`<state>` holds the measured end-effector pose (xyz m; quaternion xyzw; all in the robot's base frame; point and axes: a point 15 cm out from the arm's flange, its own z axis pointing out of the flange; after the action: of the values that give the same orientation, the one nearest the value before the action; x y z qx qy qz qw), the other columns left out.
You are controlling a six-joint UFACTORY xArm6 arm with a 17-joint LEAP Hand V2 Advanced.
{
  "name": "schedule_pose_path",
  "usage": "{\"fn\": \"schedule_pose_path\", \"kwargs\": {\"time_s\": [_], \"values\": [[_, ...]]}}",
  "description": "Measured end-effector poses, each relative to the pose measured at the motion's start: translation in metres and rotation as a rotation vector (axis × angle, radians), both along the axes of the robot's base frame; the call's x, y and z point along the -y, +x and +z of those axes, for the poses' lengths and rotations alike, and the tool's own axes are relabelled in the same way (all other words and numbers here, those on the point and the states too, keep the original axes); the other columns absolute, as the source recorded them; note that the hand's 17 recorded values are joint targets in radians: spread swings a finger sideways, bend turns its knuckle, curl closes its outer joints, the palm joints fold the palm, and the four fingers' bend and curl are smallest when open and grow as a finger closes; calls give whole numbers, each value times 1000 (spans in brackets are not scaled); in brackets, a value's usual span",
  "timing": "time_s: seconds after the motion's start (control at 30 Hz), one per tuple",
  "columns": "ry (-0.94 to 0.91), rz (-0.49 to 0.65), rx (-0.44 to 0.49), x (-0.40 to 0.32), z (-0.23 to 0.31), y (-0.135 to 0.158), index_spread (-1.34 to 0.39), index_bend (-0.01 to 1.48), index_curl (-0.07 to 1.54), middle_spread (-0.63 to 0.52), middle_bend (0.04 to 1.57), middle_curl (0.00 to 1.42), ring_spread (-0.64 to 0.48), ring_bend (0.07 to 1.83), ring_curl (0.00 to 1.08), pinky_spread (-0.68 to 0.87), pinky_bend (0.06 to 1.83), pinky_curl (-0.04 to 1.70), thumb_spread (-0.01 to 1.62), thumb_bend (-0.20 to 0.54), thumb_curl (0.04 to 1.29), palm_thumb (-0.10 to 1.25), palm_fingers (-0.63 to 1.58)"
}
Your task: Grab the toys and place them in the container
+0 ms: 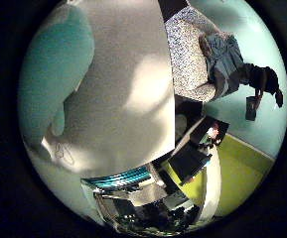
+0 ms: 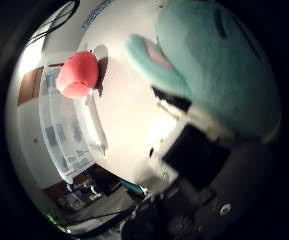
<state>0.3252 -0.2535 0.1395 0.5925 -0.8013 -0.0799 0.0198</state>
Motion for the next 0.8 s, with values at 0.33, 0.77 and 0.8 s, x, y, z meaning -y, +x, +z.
{"fn": "schedule_pose_path", "kwargs": {"time_s": [0.33,0.77,0.8], "values": [[-48,33,31,0,69,-7,-343,954,803,-213,1205,775,-271,1279,661,-330,1244,632,1097,10,440,949,1145],[-73,212,248,-116,223,-12,-275,1038,923,-184,1299,873,-262,1343,781,-241,1296,829,1124,-12,522,995,1026],[-65,231,264,-128,235,-12,-275,1038,928,-181,1302,876,-262,1339,786,-240,1290,840,1125,-13,526,995,1028]]}}
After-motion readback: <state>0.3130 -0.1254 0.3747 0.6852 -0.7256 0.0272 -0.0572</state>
